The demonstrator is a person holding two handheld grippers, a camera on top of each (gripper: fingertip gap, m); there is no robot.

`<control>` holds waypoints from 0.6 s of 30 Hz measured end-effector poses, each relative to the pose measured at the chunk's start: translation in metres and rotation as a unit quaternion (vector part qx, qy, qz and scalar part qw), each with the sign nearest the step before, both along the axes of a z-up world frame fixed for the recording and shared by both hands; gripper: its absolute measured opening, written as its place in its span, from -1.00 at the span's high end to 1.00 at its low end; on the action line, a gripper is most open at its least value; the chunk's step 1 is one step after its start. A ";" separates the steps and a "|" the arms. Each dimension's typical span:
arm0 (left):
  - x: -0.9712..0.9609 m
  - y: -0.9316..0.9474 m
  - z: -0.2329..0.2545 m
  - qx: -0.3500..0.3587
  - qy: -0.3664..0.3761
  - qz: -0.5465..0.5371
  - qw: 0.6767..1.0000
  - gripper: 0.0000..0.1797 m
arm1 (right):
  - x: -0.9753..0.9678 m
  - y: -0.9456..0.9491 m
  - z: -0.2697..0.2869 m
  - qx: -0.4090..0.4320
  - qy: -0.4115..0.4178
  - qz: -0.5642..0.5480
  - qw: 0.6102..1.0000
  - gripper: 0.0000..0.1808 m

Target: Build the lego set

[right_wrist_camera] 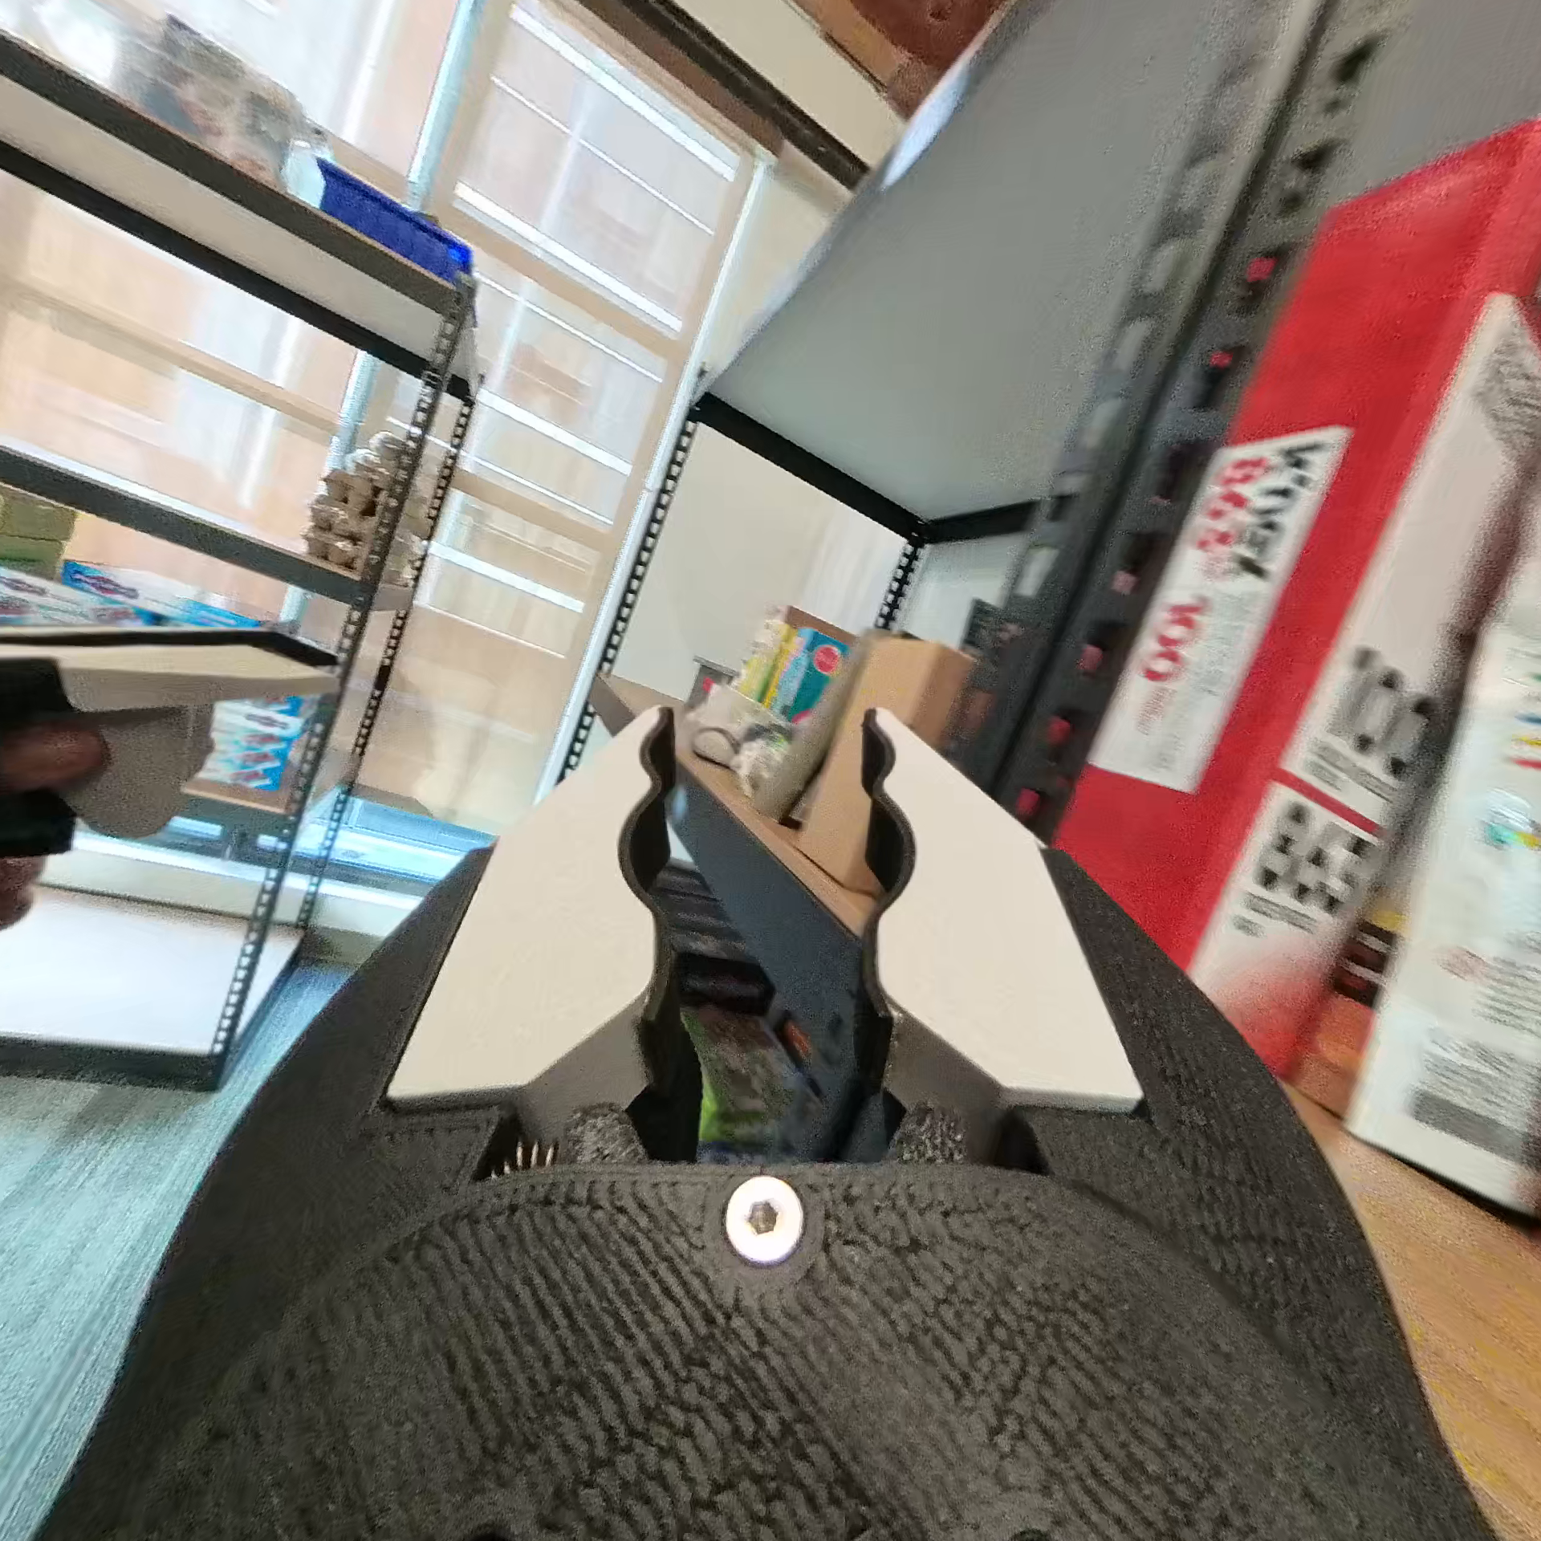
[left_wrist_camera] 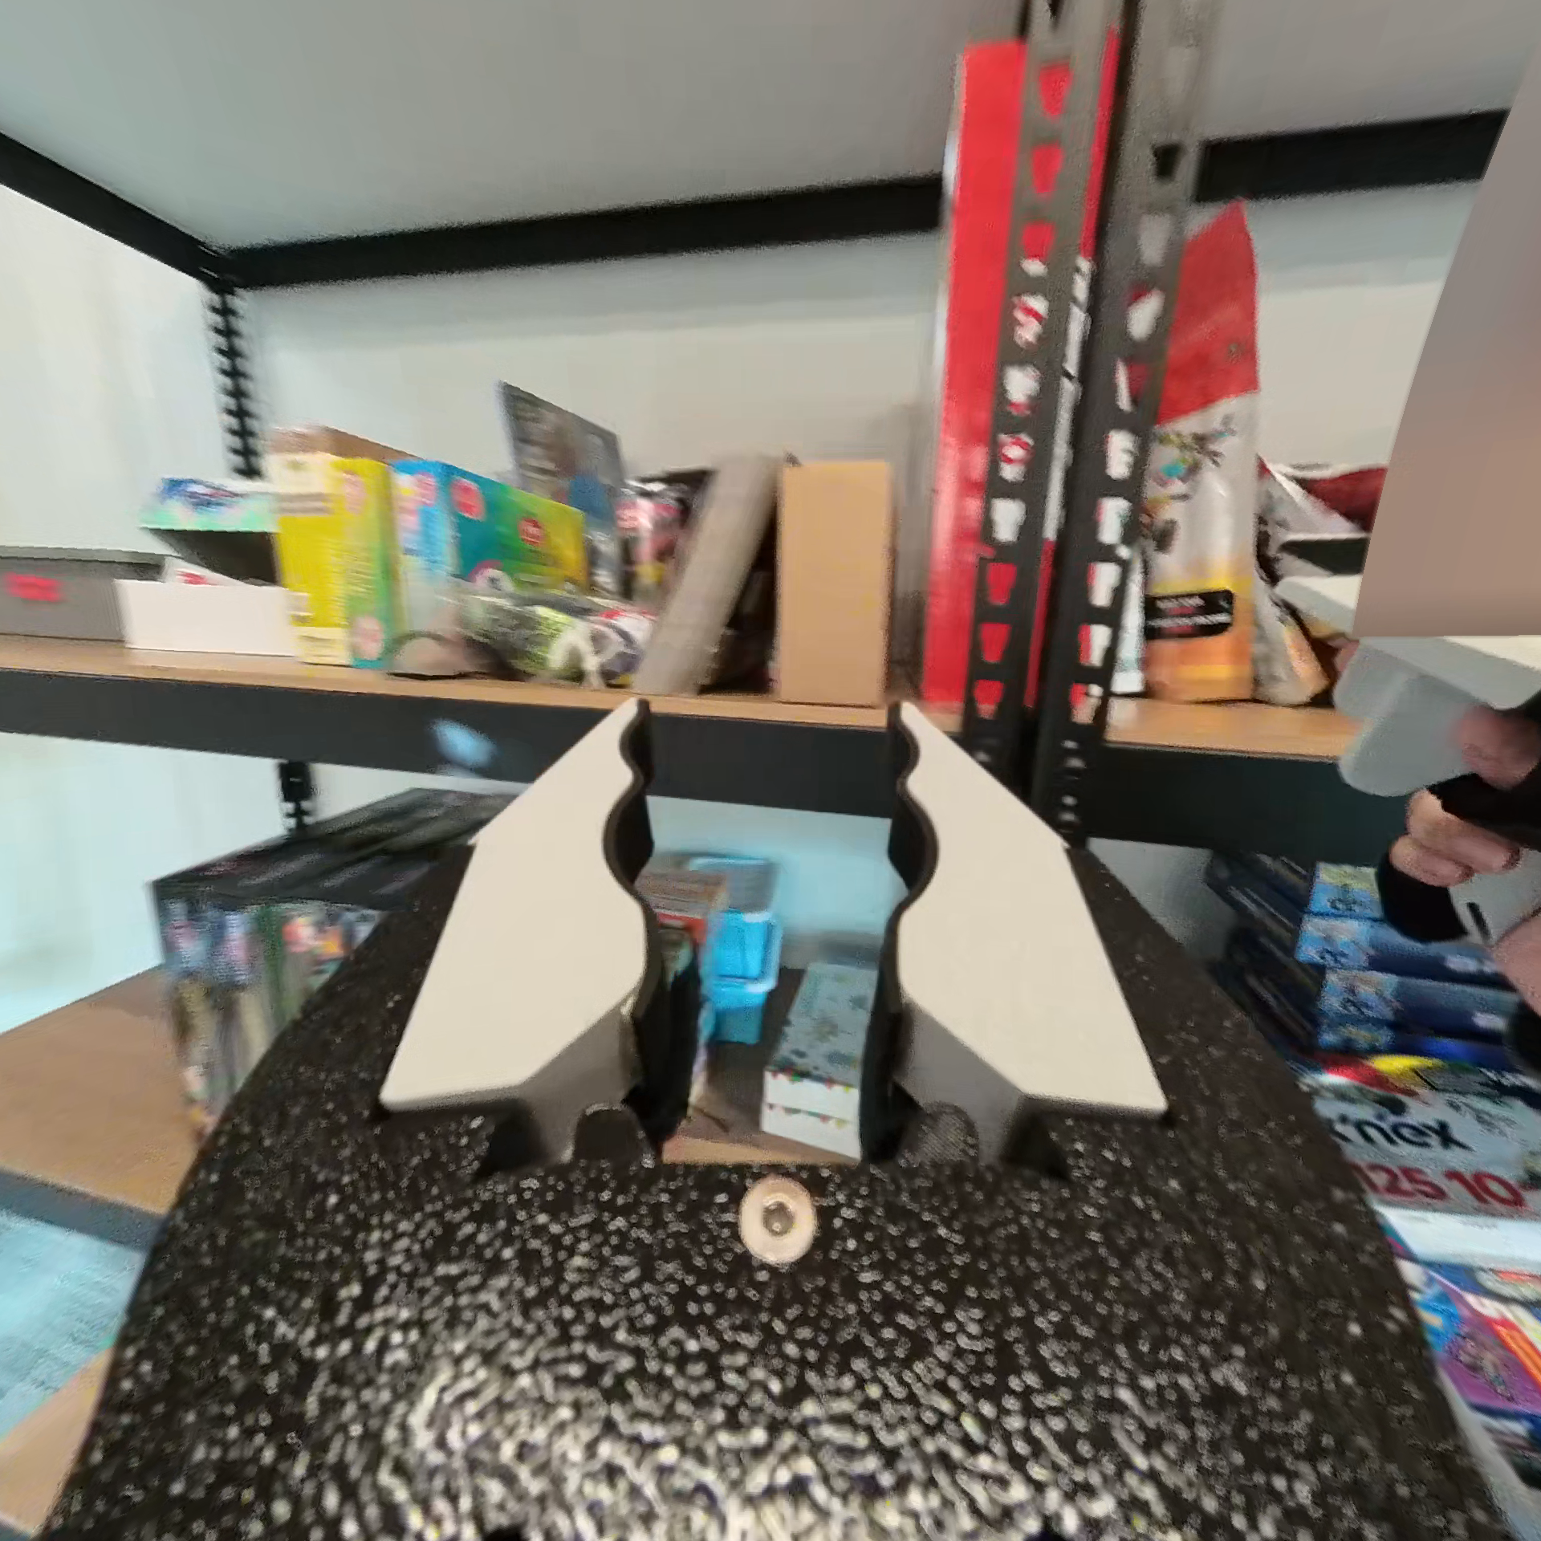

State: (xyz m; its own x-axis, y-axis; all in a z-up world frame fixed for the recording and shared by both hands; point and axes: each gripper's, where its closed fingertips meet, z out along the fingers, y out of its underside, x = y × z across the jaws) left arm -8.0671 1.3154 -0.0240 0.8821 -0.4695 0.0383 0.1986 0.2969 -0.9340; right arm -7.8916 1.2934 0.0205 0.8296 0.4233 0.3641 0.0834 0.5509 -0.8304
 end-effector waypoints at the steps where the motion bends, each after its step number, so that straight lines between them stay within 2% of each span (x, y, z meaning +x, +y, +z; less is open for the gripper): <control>1: -0.022 -0.005 0.001 0.006 -0.007 0.010 1.000 0.42 | -0.021 0.000 0.001 0.005 -0.004 0.006 1.000 0.52; 5: -0.112 -0.018 -0.004 0.003 0.017 0.037 0.999 0.42 | -0.092 0.007 -0.003 0.026 -0.010 -0.002 1.000 0.52; 8: -0.188 -0.024 -0.004 -0.007 0.031 0.052 0.998 0.44 | -0.134 0.028 -0.014 0.019 0.011 -0.051 0.998 0.53; 13: -0.295 -0.018 -0.007 -0.030 0.000 0.080 0.996 0.44 | -0.203 0.058 -0.011 -0.002 0.049 -0.052 0.997 0.53; 18: -0.349 0.009 -0.023 -0.040 -0.027 0.076 0.996 0.46 | -0.249 0.085 0.002 0.021 0.028 -0.070 0.997 0.54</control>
